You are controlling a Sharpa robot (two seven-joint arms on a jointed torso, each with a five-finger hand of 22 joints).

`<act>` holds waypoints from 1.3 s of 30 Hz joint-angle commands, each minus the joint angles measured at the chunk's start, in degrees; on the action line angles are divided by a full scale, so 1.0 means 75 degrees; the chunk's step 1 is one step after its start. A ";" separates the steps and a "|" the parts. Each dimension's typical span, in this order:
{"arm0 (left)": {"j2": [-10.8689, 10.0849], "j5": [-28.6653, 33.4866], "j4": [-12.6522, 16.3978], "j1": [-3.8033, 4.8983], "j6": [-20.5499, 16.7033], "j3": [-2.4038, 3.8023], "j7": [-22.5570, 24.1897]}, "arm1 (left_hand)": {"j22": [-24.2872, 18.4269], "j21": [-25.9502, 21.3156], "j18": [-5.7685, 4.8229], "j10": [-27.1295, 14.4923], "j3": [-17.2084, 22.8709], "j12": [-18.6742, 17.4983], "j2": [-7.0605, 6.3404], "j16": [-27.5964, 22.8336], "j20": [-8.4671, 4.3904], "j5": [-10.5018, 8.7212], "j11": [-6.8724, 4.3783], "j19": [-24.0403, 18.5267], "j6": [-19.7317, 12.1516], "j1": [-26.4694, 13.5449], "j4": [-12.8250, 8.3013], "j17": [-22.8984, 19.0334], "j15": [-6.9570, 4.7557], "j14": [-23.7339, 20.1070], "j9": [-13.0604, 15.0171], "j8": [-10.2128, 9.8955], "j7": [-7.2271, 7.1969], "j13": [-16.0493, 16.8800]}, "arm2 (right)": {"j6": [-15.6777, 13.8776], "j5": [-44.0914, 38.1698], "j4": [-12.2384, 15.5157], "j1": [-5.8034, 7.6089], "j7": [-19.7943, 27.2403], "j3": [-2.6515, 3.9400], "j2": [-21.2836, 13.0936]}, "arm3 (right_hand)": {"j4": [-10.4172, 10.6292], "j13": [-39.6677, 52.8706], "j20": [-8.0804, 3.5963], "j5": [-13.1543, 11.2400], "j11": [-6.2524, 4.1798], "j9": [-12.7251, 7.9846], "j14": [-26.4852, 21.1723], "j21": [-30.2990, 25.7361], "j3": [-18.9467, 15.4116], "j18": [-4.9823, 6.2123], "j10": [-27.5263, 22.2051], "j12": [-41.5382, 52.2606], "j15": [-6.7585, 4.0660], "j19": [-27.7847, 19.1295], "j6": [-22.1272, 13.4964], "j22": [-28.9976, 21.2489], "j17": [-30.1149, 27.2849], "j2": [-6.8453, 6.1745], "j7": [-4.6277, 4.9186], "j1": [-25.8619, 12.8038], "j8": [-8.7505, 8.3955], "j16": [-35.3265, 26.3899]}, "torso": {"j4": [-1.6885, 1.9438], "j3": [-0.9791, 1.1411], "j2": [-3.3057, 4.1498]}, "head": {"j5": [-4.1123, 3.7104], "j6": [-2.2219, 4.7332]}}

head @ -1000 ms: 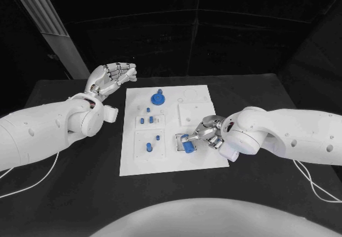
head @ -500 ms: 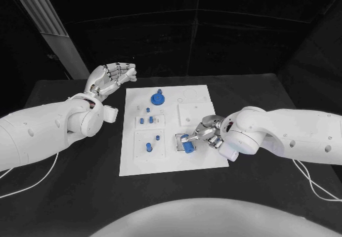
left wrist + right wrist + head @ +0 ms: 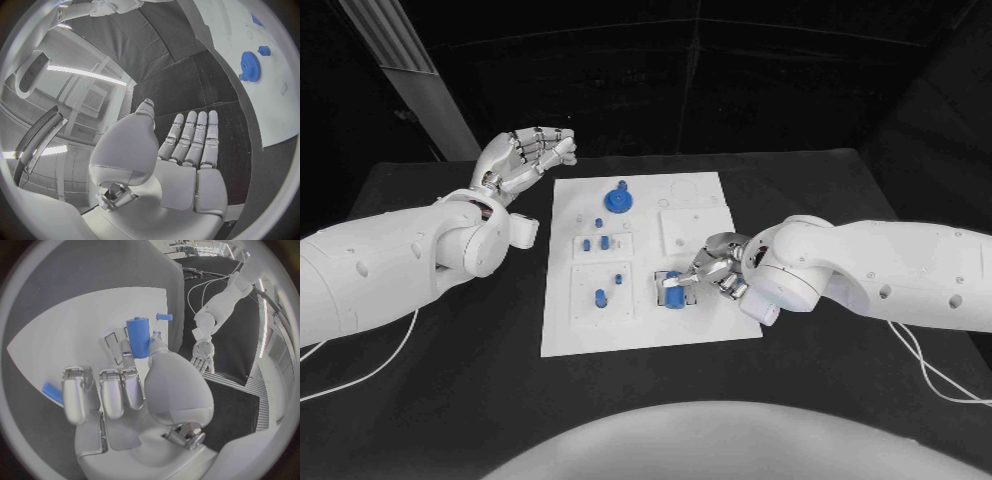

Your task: Assemble the parts on the task board

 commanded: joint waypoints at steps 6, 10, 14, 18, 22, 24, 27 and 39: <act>-0.0015 0.0015 0.0024 0.0011 0.0075 0.0004 0.0853 | -0.0021 -0.0051 -0.0076 -0.0092 -0.0075 0.0096 0.0077 0.0086 0.0000 0.0157 0.0004 0.0040 -0.0073 0.0018 0.0000 -0.0085 -0.0002 -0.0084 -0.0012 0.0099 0.0695 -0.0016 | 0.0093 -0.0233 -0.0011 0.0008 -0.0024 0.0002 0.0038 | 0.0010 0.2010 0.0021 -0.0049 0.0063 -0.0003 0.0780 0.0024 -0.0101 -0.0114 0.0809 0.0020 0.0037 0.0792 -0.0025 0.2012 0.2012 -0.0024 0.0057 -0.0045 -0.0056 0.0019 | 0.0002 0.0000 -0.0001 | 0.0012 0.0000; -0.0019 0.0015 0.0032 0.0011 0.0079 0.0004 0.0853 | -0.0023 -0.0052 -0.0076 -0.0096 -0.0081 0.0104 0.0079 0.0095 0.0000 0.0175 0.0004 0.0041 -0.0077 0.0021 0.0000 -0.0096 -0.0003 -0.0086 -0.0012 0.0106 0.0695 -0.0016 | 0.0074 -0.0277 -0.0013 0.0008 -0.0022 0.0002 0.0045 | 0.0050 0.2010 0.0021 -0.0049 0.0072 -0.0002 0.0780 0.0024 -0.0194 -0.0114 0.0809 0.0020 0.0037 0.0792 -0.0061 0.2012 0.2012 -0.0061 0.0069 -0.0057 -0.0081 0.0019 | 0.0008 0.0000 0.0005 | -0.0001 0.0000; -0.0023 0.0015 0.0032 0.0011 0.0077 0.0004 0.0852 | -0.0025 -0.0053 -0.0076 -0.0100 -0.0088 0.0114 0.0081 0.0104 0.0000 0.0194 0.0004 0.0041 -0.0081 0.0025 0.0000 -0.0108 -0.0003 -0.0087 -0.0013 0.0115 0.0695 -0.0017 | 0.0070 -0.0294 -0.0015 0.0008 -0.0016 0.0002 0.0054 | 0.0135 0.2010 0.0023 -0.0051 0.0086 0.0000 0.0780 0.0024 -0.0325 -0.0114 0.0809 0.0020 0.0043 0.0792 -0.0117 0.2012 0.2012 -0.0111 0.0088 -0.0101 -0.0106 0.0019 | 0.0001 0.0002 -0.0002 | 0.0014 0.0000; -0.0026 0.0015 0.0033 0.0011 0.0077 0.0004 0.0849 | -0.0025 -0.0053 -0.0076 -0.0100 -0.0088 0.0114 0.0081 0.0104 0.0000 0.0194 0.0004 0.0041 -0.0081 0.0025 0.0000 -0.0108 -0.0003 -0.0087 -0.0013 0.0115 0.0695 -0.0017 | 0.0045 -0.0300 -0.0009 0.0007 -0.0001 0.0002 0.0055 | 0.0235 0.2010 0.0025 -0.0054 0.0100 0.0000 0.0780 0.0024 -0.0434 -0.0114 0.0809 0.0020 0.0046 0.0792 -0.0161 0.2012 0.2012 -0.0149 0.0101 -0.0152 -0.0117 0.0019 | 0.0005 0.0001 0.0003 | 0.0014 0.0000; -0.0023 0.0015 0.0029 0.0011 0.0081 0.0004 0.0847 | -0.0025 -0.0053 -0.0076 -0.0100 -0.0088 0.0114 0.0081 0.0104 0.0000 0.0194 0.0004 0.0041 -0.0081 0.0025 0.0000 -0.0108 -0.0003 -0.0087 -0.0013 0.0115 0.0695 -0.0017 | 0.0032 -0.0302 -0.0002 0.0007 0.0024 0.0002 0.0057 | 0.0398 0.2010 0.0026 -0.0059 0.0106 0.0009 0.0780 0.0024 -0.0559 -0.0114 0.0809 0.0020 0.0047 0.0792 -0.0185 0.2012 0.2012 -0.0191 0.0107 -0.0239 -0.0112 0.0019 | -0.0003 -0.0001 -0.0001 | 0.0021 0.0000; -0.0021 0.0015 0.0028 0.0011 0.0085 0.0004 0.0846 | -0.0025 -0.0053 -0.0076 -0.0100 -0.0088 0.0114 0.0081 0.0104 0.0000 0.0194 0.0004 0.0041 -0.0081 0.0025 0.0000 -0.0108 -0.0003 -0.0087 -0.0013 0.0115 0.0695 -0.0017 | 0.0022 -0.0303 0.0004 0.0007 0.0035 0.0002 0.0057 | 0.0437 0.2010 0.0025 -0.0060 0.0105 0.0013 0.0780 0.0024 -0.0606 -0.0114 0.0809 0.0020 0.0046 0.0792 -0.0189 0.2012 0.2012 -0.0218 0.0107 -0.0292 -0.0109 0.0019 | 0.0002 0.0000 0.0005 | 0.0012 0.0000; -0.0016 0.0015 0.0024 0.0011 0.0090 0.0004 0.0846 | -0.0025 -0.0053 -0.0076 -0.0100 -0.0088 0.0114 0.0081 0.0104 0.0000 0.0194 0.0004 0.0041 -0.0081 0.0025 0.0000 -0.0108 -0.0003 -0.0087 -0.0013 0.0115 0.0695 -0.0017 | 0.0023 -0.0303 0.0009 0.0006 0.0041 0.0002 0.0057 | 0.0455 0.2010 0.0022 -0.0062 0.0100 0.0022 0.0780 0.0024 -0.0663 -0.0114 0.0809 0.0020 0.0042 0.0792 -0.0178 0.2012 0.2012 -0.0226 0.0101 -0.0391 -0.0096 0.0019 | 0.0001 0.0001 0.0000 | 0.0014 0.0000; -0.0004 0.0016 0.0008 0.0011 0.0107 0.0004 0.0839 | -0.0027 -0.0053 -0.0076 -0.0104 -0.0095 0.0123 0.0082 0.0113 0.0000 0.0210 0.0004 0.0042 -0.0086 0.0027 0.0001 -0.0120 -0.0002 -0.0089 -0.0013 0.0124 0.0695 -0.0017 | -0.0095 -0.0803 0.0298 0.0004 0.0220 0.0002 -0.0247 | 0.0421 0.2010 -0.0240 -0.0054 -0.0210 0.0682 0.0780 0.0024 -0.0828 -0.0114 0.0809 0.0020 -0.0277 0.0792 0.0394 0.2012 0.2012 0.0008 -0.0278 -0.0557 0.0853 0.0019 | -0.0013 0.0008 -0.0001 | 0.0052 0.0000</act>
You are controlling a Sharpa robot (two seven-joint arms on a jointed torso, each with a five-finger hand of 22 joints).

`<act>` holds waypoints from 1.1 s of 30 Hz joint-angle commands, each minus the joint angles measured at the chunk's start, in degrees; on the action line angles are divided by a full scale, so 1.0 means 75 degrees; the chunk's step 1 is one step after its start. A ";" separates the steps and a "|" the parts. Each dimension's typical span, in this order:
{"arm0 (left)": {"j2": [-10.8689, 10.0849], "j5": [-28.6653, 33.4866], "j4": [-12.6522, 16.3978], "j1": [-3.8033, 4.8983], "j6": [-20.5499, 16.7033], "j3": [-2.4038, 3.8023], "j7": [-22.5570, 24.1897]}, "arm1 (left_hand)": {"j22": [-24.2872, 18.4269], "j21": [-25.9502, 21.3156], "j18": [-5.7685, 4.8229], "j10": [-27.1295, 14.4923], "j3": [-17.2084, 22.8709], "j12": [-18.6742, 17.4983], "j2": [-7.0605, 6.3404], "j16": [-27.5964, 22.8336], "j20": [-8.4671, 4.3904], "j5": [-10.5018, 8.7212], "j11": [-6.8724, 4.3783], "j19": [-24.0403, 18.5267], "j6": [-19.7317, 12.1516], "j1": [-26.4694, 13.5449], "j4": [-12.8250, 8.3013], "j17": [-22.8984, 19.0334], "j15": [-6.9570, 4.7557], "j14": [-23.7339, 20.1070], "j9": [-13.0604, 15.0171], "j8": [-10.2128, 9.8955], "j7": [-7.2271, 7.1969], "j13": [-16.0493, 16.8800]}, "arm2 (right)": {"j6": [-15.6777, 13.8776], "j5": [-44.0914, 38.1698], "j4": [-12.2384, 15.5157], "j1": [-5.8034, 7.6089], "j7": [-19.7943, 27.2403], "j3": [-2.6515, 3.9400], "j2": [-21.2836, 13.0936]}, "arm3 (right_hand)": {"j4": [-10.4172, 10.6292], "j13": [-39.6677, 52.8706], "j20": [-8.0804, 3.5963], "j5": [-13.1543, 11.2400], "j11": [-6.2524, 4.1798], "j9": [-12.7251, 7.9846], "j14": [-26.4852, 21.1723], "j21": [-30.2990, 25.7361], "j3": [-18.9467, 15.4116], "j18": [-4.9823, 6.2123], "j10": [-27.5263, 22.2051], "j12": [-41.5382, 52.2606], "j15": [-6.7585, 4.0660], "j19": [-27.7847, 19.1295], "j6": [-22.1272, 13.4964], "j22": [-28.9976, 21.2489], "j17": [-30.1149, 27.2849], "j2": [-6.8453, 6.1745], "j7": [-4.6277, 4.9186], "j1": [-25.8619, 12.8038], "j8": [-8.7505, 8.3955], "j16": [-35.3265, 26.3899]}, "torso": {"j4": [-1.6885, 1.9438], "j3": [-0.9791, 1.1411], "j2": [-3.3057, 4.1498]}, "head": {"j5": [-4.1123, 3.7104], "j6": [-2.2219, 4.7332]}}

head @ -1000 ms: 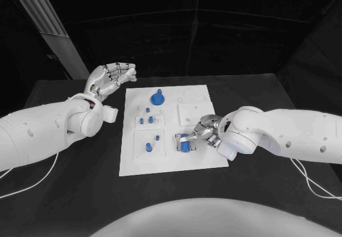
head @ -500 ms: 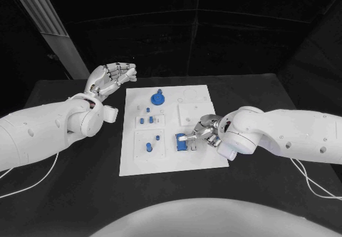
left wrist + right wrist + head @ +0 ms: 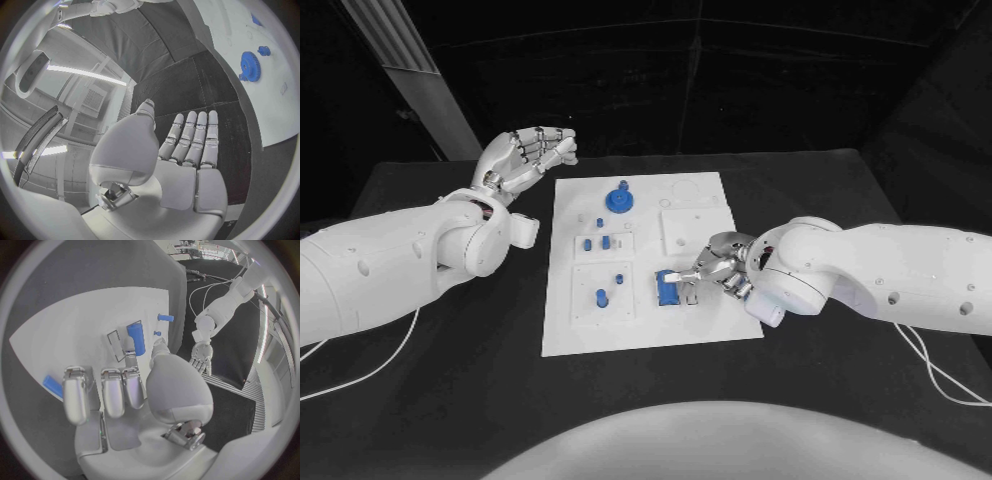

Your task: Assemble the parts on the task board

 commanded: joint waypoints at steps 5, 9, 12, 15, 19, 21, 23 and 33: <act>0.0020 0.0016 -0.0022 0.0010 0.0108 0.0004 0.0835 | -0.0011 -0.0026 -0.0076 -0.0060 -0.0059 0.0034 0.0057 0.0032 0.0000 0.0056 0.0012 0.0041 -0.0056 0.0002 0.0001 -0.0017 -0.0002 -0.0036 -0.0007 0.0053 0.0715 -0.0011 | -0.0270 -0.0622 0.0414 0.0010 0.0620 0.0005 -0.0400 | 0.0016 0.2011 -0.0264 -0.0023 -0.0232 0.1265 0.0786 0.0025 -0.0199 -0.0114 0.0800 0.0020 -0.0233 0.0794 -0.0619 0.2012 0.2012 0.0189 -0.0159 -0.0041 0.1335 0.0019 | 0.0004 -0.0001 -0.0007 | -0.0021 0.0000; 0.0032 0.0016 -0.0049 0.0007 0.0115 0.0004 0.0829 | -0.0011 -0.0026 -0.0076 -0.0060 -0.0059 0.0034 0.0057 0.0032 0.0000 0.0056 0.0012 0.0041 -0.0056 0.0002 0.0001 -0.0017 -0.0002 -0.0036 -0.0007 0.0053 0.0715 -0.0011 | -0.0680 -0.0690 0.0687 0.0013 0.1122 0.0009 -0.0767 | 0.0004 0.2011 -0.0273 -0.0018 -0.0217 0.2124 0.0786 0.0025 -0.0261 -0.0114 0.0800 0.0020 -0.0234 0.0794 -0.1350 0.2012 0.2012 0.0326 -0.0146 0.0119 0.2184 0.0019 | -0.0008 0.0001 -0.0011 | -0.0031 0.0000; 0.0049 0.0016 -0.0080 0.0005 0.0113 0.0004 0.0821 | -0.0011 -0.0026 -0.0076 -0.0060 -0.0059 0.0034 0.0057 0.0032 0.0000 0.0056 0.0012 0.0041 -0.0056 0.0002 0.0001 -0.0017 -0.0002 -0.0036 -0.0007 0.0053 0.0715 -0.0011 | -0.0785 -0.0821 0.0838 0.0017 0.1282 0.0010 -0.1100 | -0.0013 0.2011 -0.0263 -0.0007 -0.0180 0.2389 0.0786 0.0025 -0.0281 -0.0114 0.0800 0.0020 -0.0216 0.0794 -0.1668 0.2012 0.2012 0.0371 -0.0107 0.0244 0.2436 0.0019 | 0.0004 -0.0012 -0.0015 | -0.0097 0.0000; 0.0075 0.0016 -0.0111 0.0004 0.0104 0.0004 0.0813 | -0.0012 -0.0027 -0.0076 -0.0062 -0.0062 0.0038 0.0059 0.0038 0.0000 0.0062 0.0012 0.0041 -0.0059 0.0003 0.0001 -0.0022 -0.0002 -0.0034 -0.0008 0.0056 0.0715 -0.0012 | -0.0633 -0.1271 0.0882 0.0019 0.1229 0.0009 -0.1448 | -0.0006 0.2011 -0.0240 -0.0002 -0.0140 0.2466 0.0786 0.0025 -0.0315 -0.0114 0.0800 0.0020 -0.0188 0.0794 -0.1901 0.2012 0.2012 0.0331 -0.0057 0.0247 0.2483 0.0019 | 0.0001 -0.0025 -0.0018 | -0.0169 0.0000; 0.0103 0.0016 -0.0132 0.0004 0.0104 0.0004 0.0809 | -0.0012 -0.0027 -0.0076 -0.0062 -0.0062 0.0038 0.0059 0.0038 0.0000 0.0062 0.0012 0.0041 -0.0059 0.0003 0.0001 -0.0022 -0.0002 -0.0034 -0.0008 0.0056 0.0715 -0.0012 | -0.0353 -0.2150 0.0853 0.0018 0.0858 0.0004 -0.1748 | 0.0021 0.2011 -0.0201 0.0002 -0.0078 0.2492 0.0786 0.0025 -0.0341 -0.0114 0.0800 0.0020 -0.0140 0.0794 -0.2129 0.2012 0.2012 0.0154 0.0009 0.0078 0.2488 0.0019 | -0.0014 -0.0015 -0.0010 | -0.0313 0.0000; 0.0115 0.0016 -0.0139 0.0004 0.0106 0.0004 0.0809 | -0.0012 -0.0027 -0.0076 -0.0062 -0.0062 0.0038 0.0059 0.0038 0.0000 0.0062 0.0012 0.0041 -0.0059 0.0003 0.0001 -0.0022 -0.0002 -0.0034 -0.0008 0.0056 0.0715 -0.0012 | -0.0217 -0.2547 0.0823 0.0016 0.0637 0.0002 -0.1857 | 0.0025 0.2011 -0.0175 0.0068 -0.0051 0.2512 0.0786 0.0025 -0.0255 -0.0114 0.0800 0.0020 -0.0110 0.0794 -0.2193 0.2012 0.2012 0.0068 0.0035 -0.0030 0.2525 0.0019 | -0.0009 -0.0005 0.0001 | -0.0354 0.0000; 0.0118 0.0016 -0.0140 0.0003 0.0113 0.0004 0.0810 | -0.0012 -0.0027 -0.0076 -0.0062 -0.0062 0.0038 0.0059 0.0038 0.0000 0.0062 0.0012 0.0041 -0.0059 0.0003 0.0001 -0.0022 -0.0002 -0.0034 -0.0008 0.0056 0.0715 -0.0012 | 0.0023 -0.2939 0.0775 0.0014 0.0309 -0.0001 -0.1958 | 0.0032 0.2011 -0.0147 0.0127 -0.0027 0.2530 0.0786 0.0025 -0.0172 -0.0114 0.0800 0.0020 -0.0088 0.0794 -0.2250 0.2012 0.2012 0.0019 0.0055 -0.0176 0.2565 0.0019 | -0.0018 0.0000 0.0001 | -0.0399 0.0000; 0.0095 0.0016 -0.0141 -0.0006 0.0124 0.0004 0.0813 | -0.0014 -0.0028 -0.0076 -0.0063 -0.0067 0.0047 0.0061 0.0046 0.0000 0.0067 0.0011 0.0040 -0.0062 0.0005 0.0001 -0.0031 -0.0003 -0.0032 -0.0008 0.0063 0.0715 -0.0012 | 0.0774 -0.3420 0.0539 -0.0005 -0.0455 -0.0009 -0.2045 | 0.0021 0.2011 -0.0108 0.0175 -0.0011 0.2576 0.0786 0.0025 -0.0026 -0.0114 0.0800 0.0020 -0.0054 0.0794 -0.2297 0.2012 0.2012 0.0127 0.0066 -0.0407 0.2680 0.0019 | -0.0004 0.0005 0.0000 | -0.0515 0.0000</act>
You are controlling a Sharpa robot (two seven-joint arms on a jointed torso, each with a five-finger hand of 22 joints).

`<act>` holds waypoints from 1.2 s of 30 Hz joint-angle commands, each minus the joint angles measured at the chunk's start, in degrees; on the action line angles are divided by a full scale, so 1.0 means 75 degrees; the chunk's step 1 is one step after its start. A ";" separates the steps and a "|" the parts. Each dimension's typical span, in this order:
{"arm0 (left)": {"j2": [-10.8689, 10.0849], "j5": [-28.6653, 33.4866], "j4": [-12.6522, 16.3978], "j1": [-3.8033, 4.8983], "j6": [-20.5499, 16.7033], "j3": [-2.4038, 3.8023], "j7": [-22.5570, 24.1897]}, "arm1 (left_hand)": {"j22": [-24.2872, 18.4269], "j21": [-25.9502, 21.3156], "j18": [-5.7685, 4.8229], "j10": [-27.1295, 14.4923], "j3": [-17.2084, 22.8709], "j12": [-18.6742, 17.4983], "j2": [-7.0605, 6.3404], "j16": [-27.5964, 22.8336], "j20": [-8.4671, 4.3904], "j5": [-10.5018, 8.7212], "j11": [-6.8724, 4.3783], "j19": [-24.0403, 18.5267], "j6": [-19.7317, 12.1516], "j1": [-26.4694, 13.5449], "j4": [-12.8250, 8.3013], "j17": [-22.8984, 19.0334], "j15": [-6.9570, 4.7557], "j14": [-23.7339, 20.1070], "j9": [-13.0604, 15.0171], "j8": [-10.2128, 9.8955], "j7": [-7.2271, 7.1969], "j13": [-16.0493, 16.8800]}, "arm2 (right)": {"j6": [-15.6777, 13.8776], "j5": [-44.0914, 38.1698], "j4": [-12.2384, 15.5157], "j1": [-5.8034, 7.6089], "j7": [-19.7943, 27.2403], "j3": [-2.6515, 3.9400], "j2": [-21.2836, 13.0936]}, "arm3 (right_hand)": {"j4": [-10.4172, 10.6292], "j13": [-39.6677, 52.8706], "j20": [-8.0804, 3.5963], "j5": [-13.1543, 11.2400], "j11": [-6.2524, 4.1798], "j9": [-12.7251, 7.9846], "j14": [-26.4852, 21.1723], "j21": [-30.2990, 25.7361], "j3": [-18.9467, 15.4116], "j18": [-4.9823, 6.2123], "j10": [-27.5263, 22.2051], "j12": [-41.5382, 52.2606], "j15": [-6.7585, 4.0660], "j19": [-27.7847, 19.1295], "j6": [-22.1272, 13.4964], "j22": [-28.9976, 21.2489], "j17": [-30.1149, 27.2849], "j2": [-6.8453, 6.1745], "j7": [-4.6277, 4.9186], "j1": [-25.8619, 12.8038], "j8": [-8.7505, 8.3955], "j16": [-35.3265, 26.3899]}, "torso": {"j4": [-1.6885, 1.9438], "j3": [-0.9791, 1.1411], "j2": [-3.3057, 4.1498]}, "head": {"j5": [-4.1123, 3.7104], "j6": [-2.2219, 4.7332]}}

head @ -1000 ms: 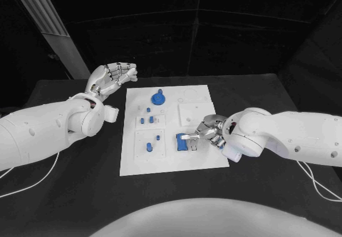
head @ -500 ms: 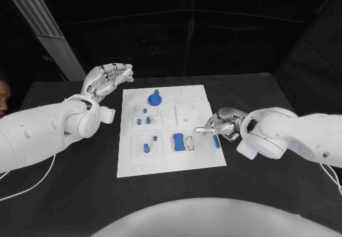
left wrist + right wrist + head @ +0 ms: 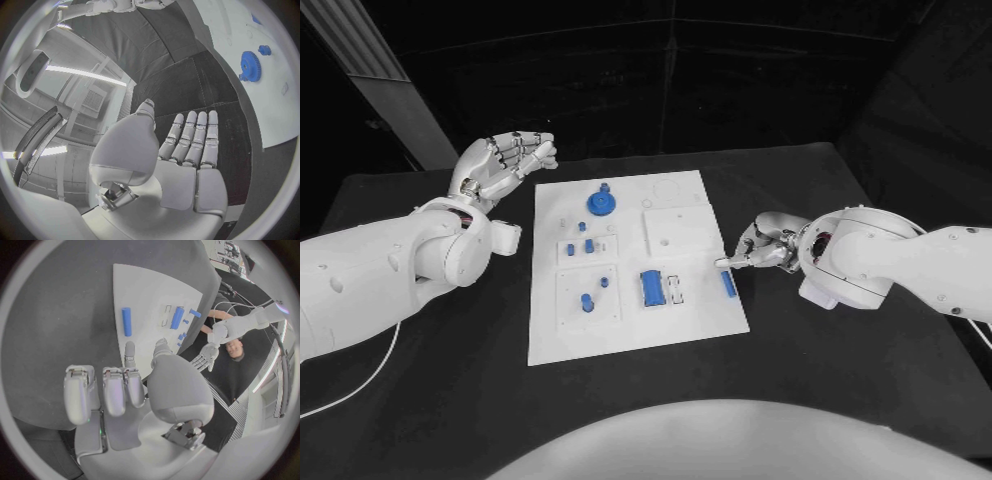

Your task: Assemble the parts on the task board

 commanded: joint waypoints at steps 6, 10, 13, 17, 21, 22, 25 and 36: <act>-0.0024 0.0016 0.0008 0.0002 0.0089 0.0004 0.0809 | -0.0009 -0.0028 -0.0076 -0.0064 -0.0025 0.0047 0.0061 0.0047 0.0000 0.0038 0.0011 0.0040 -0.0062 0.0005 0.0001 -0.0010 -0.0003 -0.0033 -0.0009 0.0033 0.0715 -0.0013 | 0.0710 -0.0583 -0.0094 -0.0012 -0.0639 -0.0003 0.0065 | -0.0010 0.2011 0.0066 0.0160 0.0044 0.0023 0.0794 0.0024 0.0109 -0.0114 0.0809 0.0020 0.0055 0.0804 -0.0066 0.2012 0.2012 0.0156 -0.0001 -0.0080 0.0083 0.0019 | 0.0017 -0.0004 0.0003 | -0.0054 0.0000; -0.0033 0.0016 0.0012 0.0001 0.0088 0.0004 0.0806 | -0.0009 -0.0028 -0.0076 -0.0064 -0.0025 0.0047 0.0061 0.0047 0.0000 0.0038 0.0011 0.0040 -0.0062 0.0005 0.0001 -0.0010 -0.0003 -0.0033 -0.0009 0.0033 0.0715 -0.0013 | 0.0853 -0.0606 -0.0119 -0.0020 -0.0710 -0.0003 0.0129 | -0.0013 0.2011 0.0074 0.0213 0.0043 0.0014 0.0794 0.0024 0.0122 -0.0114 0.0809 0.0020 0.0061 0.0804 -0.0048 0.2012 0.2012 0.0212 -0.0006 -0.0079 0.0088 0.0019 | 0.0008 -0.0006 0.0001 | -0.0040 0.0000; -0.0035 0.0016 0.0012 0.0000 0.0089 0.0004 0.0805 | -0.0009 -0.0028 -0.0076 -0.0064 -0.0025 0.0047 0.0061 0.0047 0.0000 0.0038 0.0011 0.0040 -0.0062 0.0005 0.0001 -0.0010 -0.0003 -0.0033 -0.0009 0.0033 0.0715 -0.0013 | 0.0926 -0.0613 -0.0141 -0.0026 -0.0734 -0.0004 0.0192 | -0.0028 0.2011 0.0082 0.0332 0.0041 -0.0014 0.0794 0.0024 0.0131 -0.0114 0.0809 0.0020 0.0065 0.0804 -0.0034 0.2012 0.2012 0.0272 -0.0007 -0.0023 0.0072 0.0019 | 0.0012 -0.0006 0.0004 | -0.0045 0.0000; -0.0036 0.0016 0.0012 -0.0001 0.0091 0.0004 0.0804 | -0.0009 -0.0028 -0.0076 -0.0064 -0.0025 0.0047 0.0061 0.0047 0.0000 0.0038 0.0011 0.0040 -0.0062 0.0005 0.0001 -0.0010 -0.0003 -0.0033 -0.0009 0.0033 0.0715 -0.0013 | 0.0978 -0.0616 -0.0164 -0.0038 -0.0750 -0.0004 0.0256 | -0.0047 0.2011 0.0087 0.0409 0.0041 -0.0046 0.0794 0.0024 0.0142 -0.0114 0.0809 0.0020 0.0069 0.0804 -0.0016 0.2012 0.2012 0.0324 -0.0010 0.0096 0.0051 0.0019 | 0.0009 -0.0009 0.0001 | -0.0057 0.0000; -0.0036 0.0016 0.0013 -0.0001 0.0097 0.0004 0.0800 | -0.0010 -0.0028 -0.0076 -0.0064 -0.0026 0.0050 0.0062 0.0050 0.0000 0.0040 0.0011 0.0040 -0.0064 0.0006 0.0001 -0.0013 -0.0003 -0.0032 -0.0009 0.0035 0.0715 -0.0013 | 0.1079 -0.0617 -0.0201 -0.0056 -0.0786 -0.0004 0.0357 | -0.0078 0.2011 0.0088 0.0327 0.0027 -0.0094 0.0794 0.0024 0.0145 -0.0114 0.0809 0.0020 0.0065 0.0804 0.0061 0.2012 0.2012 0.0362 -0.0028 0.0363 0.0030 0.0019 | 0.0017 -0.0004 0.0003 | -0.0042 0.0000; -0.0036 0.0016 0.0013 -0.0001 0.0098 0.0004 0.0800 | -0.0011 -0.0029 -0.0077 -0.0065 -0.0029 0.0055 0.0064 0.0055 0.0000 0.0043 0.0011 0.0039 -0.0067 0.0008 0.0001 -0.0019 -0.0003 -0.0032 -0.0010 0.0039 0.0715 -0.0013 | 0.1109 -0.0616 -0.0210 -0.0058 -0.0797 -0.0004 0.0381 | -0.0078 0.2011 0.0088 0.0326 0.0027 -0.0098 0.0794 0.0024 0.0144 -0.0114 0.0809 0.0020 0.0065 0.0804 0.0062 0.2012 0.2012 0.0364 -0.0028 0.0374 0.0026 0.0019 | 0.0017 -0.0004 0.0003 | -0.0034 0.0000; -0.0037 0.0016 0.0015 -0.0002 0.0096 0.0004 0.0798 | -0.0012 -0.0029 -0.0077 -0.0066 -0.0030 0.0056 0.0065 0.0056 0.0000 0.0044 0.0011 0.0039 -0.0067 0.0009 0.0001 -0.0021 -0.0003 -0.0032 -0.0010 0.0040 0.0715 -0.0013 | 0.1204 -0.0614 -0.0243 -0.0073 -0.0829 -0.0004 0.0457 | -0.0079 0.2011 0.0089 0.0321 0.0027 -0.0122 0.0794 0.0024 0.0142 -0.0114 0.0809 0.0020 0.0066 0.0804 0.0068 0.2012 0.2012 0.0380 -0.0027 0.0431 -0.0001 0.0019 | 0.0014 -0.0004 0.0002 | -0.0026 0.0000; -0.0044 0.0016 0.0022 -0.0002 0.0085 0.0004 0.0785 | -0.0013 -0.0030 -0.0077 -0.0064 -0.0032 0.0063 0.0069 0.0062 0.0000 0.0047 0.0011 0.0038 -0.0067 0.0012 0.0000 -0.0027 -0.0004 -0.0030 -0.0010 0.0046 0.0714 -0.0012 | 0.1291 -0.0605 -0.0291 -0.0113 -0.0833 -0.0004 0.0593 | -0.0081 0.2011 0.0092 0.0433 -0.0002 -0.0275 0.0794 0.0024 0.0110 -0.0114 0.0809 0.0020 0.0067 0.0804 0.0300 0.2012 0.2012 0.0473 -0.0064 0.0686 -0.0158 0.0019 | 0.0018 -0.0005 0.0003 | 0.0006 0.0000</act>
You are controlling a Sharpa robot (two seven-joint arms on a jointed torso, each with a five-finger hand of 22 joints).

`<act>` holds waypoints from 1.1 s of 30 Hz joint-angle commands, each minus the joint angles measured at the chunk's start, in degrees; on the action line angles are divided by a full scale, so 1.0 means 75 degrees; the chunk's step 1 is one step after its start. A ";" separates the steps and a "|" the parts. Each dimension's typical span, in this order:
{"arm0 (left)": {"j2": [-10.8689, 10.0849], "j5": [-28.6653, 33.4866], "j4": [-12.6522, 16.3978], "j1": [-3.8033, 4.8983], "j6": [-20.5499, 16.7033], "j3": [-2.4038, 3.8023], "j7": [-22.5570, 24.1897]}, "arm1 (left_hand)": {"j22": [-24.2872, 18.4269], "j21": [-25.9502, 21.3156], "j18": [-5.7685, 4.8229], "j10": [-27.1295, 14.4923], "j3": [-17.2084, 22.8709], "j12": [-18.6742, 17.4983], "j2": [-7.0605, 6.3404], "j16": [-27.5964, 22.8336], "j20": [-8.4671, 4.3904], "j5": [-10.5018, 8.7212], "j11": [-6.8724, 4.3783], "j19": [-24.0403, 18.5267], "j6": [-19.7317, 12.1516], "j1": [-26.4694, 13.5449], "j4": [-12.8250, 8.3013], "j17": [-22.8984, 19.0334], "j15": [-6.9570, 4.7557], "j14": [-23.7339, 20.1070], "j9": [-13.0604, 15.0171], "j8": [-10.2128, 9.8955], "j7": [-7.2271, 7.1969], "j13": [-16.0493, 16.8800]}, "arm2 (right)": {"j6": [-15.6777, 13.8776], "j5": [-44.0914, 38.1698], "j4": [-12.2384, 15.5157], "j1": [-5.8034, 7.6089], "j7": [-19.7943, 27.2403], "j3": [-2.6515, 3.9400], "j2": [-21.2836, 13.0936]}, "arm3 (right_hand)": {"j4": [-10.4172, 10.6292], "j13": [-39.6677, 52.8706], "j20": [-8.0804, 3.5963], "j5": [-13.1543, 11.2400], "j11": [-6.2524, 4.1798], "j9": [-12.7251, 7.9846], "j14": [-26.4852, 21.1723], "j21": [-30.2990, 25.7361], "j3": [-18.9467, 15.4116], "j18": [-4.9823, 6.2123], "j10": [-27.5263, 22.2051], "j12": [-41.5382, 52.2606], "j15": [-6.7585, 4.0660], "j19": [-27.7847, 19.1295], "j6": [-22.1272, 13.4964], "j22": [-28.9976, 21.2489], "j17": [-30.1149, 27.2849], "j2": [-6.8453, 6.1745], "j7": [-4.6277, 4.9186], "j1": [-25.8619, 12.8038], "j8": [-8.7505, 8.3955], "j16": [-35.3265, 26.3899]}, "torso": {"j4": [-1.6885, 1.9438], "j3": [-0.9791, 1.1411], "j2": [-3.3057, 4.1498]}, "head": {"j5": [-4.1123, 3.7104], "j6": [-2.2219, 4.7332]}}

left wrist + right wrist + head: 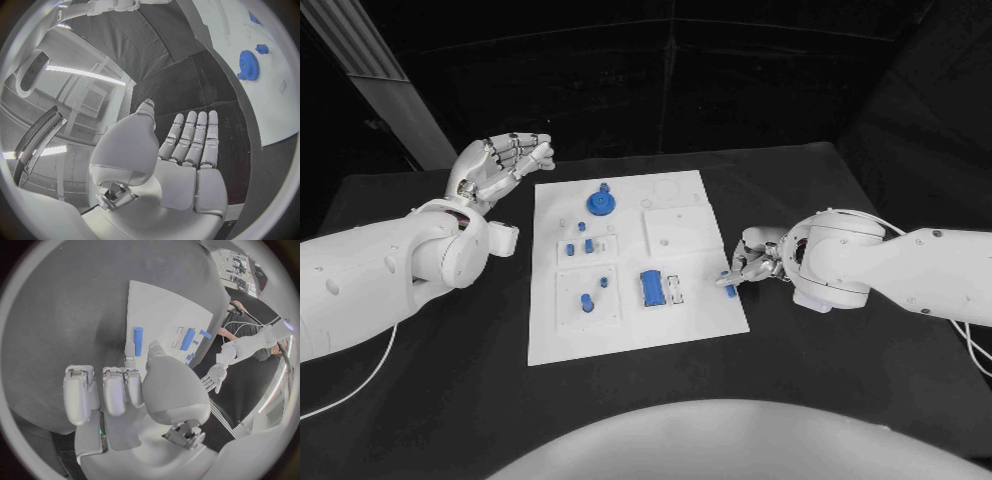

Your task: Assemble the parts on the task board

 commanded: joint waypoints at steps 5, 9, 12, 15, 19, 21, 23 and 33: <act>-0.0011 0.0016 0.0014 0.0009 0.0058 0.0004 0.0780 | -0.0008 -0.0030 -0.0077 -0.0064 -0.0032 0.0032 0.0069 0.0034 0.0000 0.0048 0.0011 0.0038 -0.0068 0.0012 0.0000 -0.0006 -0.0004 -0.0031 -0.0010 0.0046 0.0714 -0.0008 | 0.0202 -0.0042 -0.0025 -0.0002 -0.0115 0.0000 0.0068 | -0.0039 0.2010 0.0037 0.0051 -0.0008 -0.0048 0.0822 0.0025 -0.0028 -0.0115 0.0809 0.0020 0.0035 0.0805 0.0099 0.2012 0.2013 0.0029 0.0009 0.0110 -0.0069 0.0019 | -0.0007 -0.0003 -0.0003 | 0.0031 0.0000; -0.0018 0.0016 0.0026 0.0009 0.0058 0.0004 0.0783 | -0.0008 -0.0030 -0.0077 -0.0064 -0.0032 0.0032 0.0069 0.0034 0.0000 0.0048 0.0011 0.0038 -0.0068 0.0012 0.0000 -0.0006 -0.0004 -0.0031 -0.0010 0.0046 0.0714 -0.0008 | 0.0236 -0.0041 -0.0058 -0.0003 -0.0127 0.0000 0.0104 | -0.0042 0.2010 0.0031 0.0120 -0.0007 -0.0120 0.0822 0.0025 -0.0052 -0.0115 0.0809 0.0020 0.0030 0.0805 0.0122 0.2012 0.2013 0.0044 0.0016 0.0178 -0.0174 0.0019 | 0.0005 -0.0002 -0.0002 | 0.0034 0.0000; -0.0020 0.0016 0.0031 0.0009 0.0055 0.0004 0.0782 | -0.0008 -0.0030 -0.0077 -0.0064 -0.0032 0.0032 0.0069 0.0034 0.0000 0.0048 0.0011 0.0038 -0.0068 0.0012 0.0000 -0.0006 -0.0004 -0.0031 -0.0010 0.0046 0.0714 -0.0008 | 0.0254 -0.0041 -0.0085 -0.0003 -0.0140 -0.0001 0.0128 | -0.0050 0.2010 0.0031 0.0170 -0.0003 -0.0172 0.0822 0.0025 -0.0062 -0.0115 0.0809 0.0020 0.0034 0.0805 0.0136 0.2012 0.2013 0.0067 0.0022 0.0235 -0.0251 0.0019 | 0.0007 -0.0001 0.0000 | 0.0035 0.0000; -0.0023 0.0016 0.0036 0.0009 0.0053 0.0004 0.0783 | -0.0008 -0.0030 -0.0077 -0.0064 -0.0032 0.0032 0.0069 0.0034 0.0000 0.0048 0.0011 0.0038 -0.0068 0.0012 0.0000 -0.0006 -0.0004 -0.0031 -0.0010 0.0046 0.0714 -0.0008 | 0.0296 -0.0041 -0.0110 -0.0004 -0.0155 -0.0001 0.0171 | -0.0060 0.2010 0.0037 0.0210 0.0012 -0.0248 0.0822 0.0025 -0.0080 -0.0115 0.0809 0.0020 0.0045 0.0805 0.0133 0.2012 0.2013 0.0088 0.0043 0.0300 -0.0367 0.0019 | -0.0004 -0.0001 0.0003 | 0.0046 0.0000; -0.0022 0.0016 0.0037 0.0009 0.0059 0.0004 0.0781 | -0.0008 -0.0030 -0.0077 -0.0064 -0.0032 0.0032 0.0069 0.0034 0.0000 0.0048 0.0011 0.0038 -0.0068 0.0012 0.0000 -0.0006 -0.0004 -0.0031 -0.0010 0.0046 0.0714 -0.0008 | 0.0377 -0.0041 -0.0128 -0.0006 -0.0178 -0.0001 0.0229 | -0.0107 0.2010 0.0056 0.0366 0.0042 -0.0378 0.0822 0.0025 -0.0095 -0.0115 0.0809 0.0020 0.0073 0.0805 0.0163 0.2012 0.2013 0.0111 0.0074 0.0451 -0.0558 0.0019 | -0.0001 0.0002 0.0000 | 0.0041 0.0000; -0.0021 0.0016 0.0037 0.0009 0.0062 0.0004 0.0780 | -0.0008 -0.0030 -0.0077 -0.0064 -0.0032 0.0032 0.0069 0.0034 0.0000 0.0048 0.0011 0.0038 -0.0068 0.0012 0.0000 -0.0006 -0.0004 -0.0031 -0.0010 0.0046 0.0714 -0.0008 | 0.0458 -0.0041 -0.0139 -0.0007 -0.0211 -0.0001 0.0257 | -0.0156 0.2010 0.0072 0.0517 0.0061 -0.0473 0.0822 0.0025 -0.0101 -0.0115 0.0809 0.0020 0.0092 0.0805 0.0187 0.2012 0.2013 0.0121 0.0097 0.0564 -0.0697 0.0019 | 0.0000 0.0002 0.0001 | 0.0045 0.0000; -0.0021 0.0016 0.0037 0.0009 0.0064 0.0004 0.0780 | -0.0008 -0.0030 -0.0077 -0.0064 -0.0032 0.0032 0.0069 0.0034 0.0000 0.0048 0.0011 0.0038 -0.0068 0.0012 0.0000 -0.0006 -0.0004 -0.0031 -0.0010 0.0046 0.0714 -0.0008 | 0.0518 -0.0041 -0.0155 -0.0007 -0.0237 -0.0001 0.0286 | -0.0236 0.2010 0.0093 0.0546 0.0095 -0.0587 0.0822 0.0025 -0.0076 -0.0115 0.0809 0.0020 0.0117 0.0805 0.0161 0.2012 0.2013 0.0138 0.0136 0.0708 -0.0864 0.0019 | -0.0002 0.0002 -0.0002 | 0.0044 0.0000; -0.0021 0.0016 0.0044 0.0009 0.0066 0.0004 0.0779 | -0.0012 -0.0032 -0.0077 -0.0066 -0.0038 0.0049 0.0082 0.0050 0.0000 0.0057 0.0009 0.0037 -0.0064 0.0022 0.0000 -0.0025 -0.0004 -0.0030 -0.0009 0.0066 0.0712 -0.0008 | 0.0802 -0.0086 -0.0223 -0.0010 -0.0330 -0.0001 0.0428 | -0.0362 0.2010 0.0147 0.0554 0.0143 -0.0835 0.0822 0.0025 0.0038 -0.0115 0.0809 0.0020 0.0176 0.0805 0.0209 0.2012 0.2013 0.0267 0.0189 0.0923 -0.1177 0.0019 | 0.0000 -0.0001 0.0001 | 0.0045 0.0000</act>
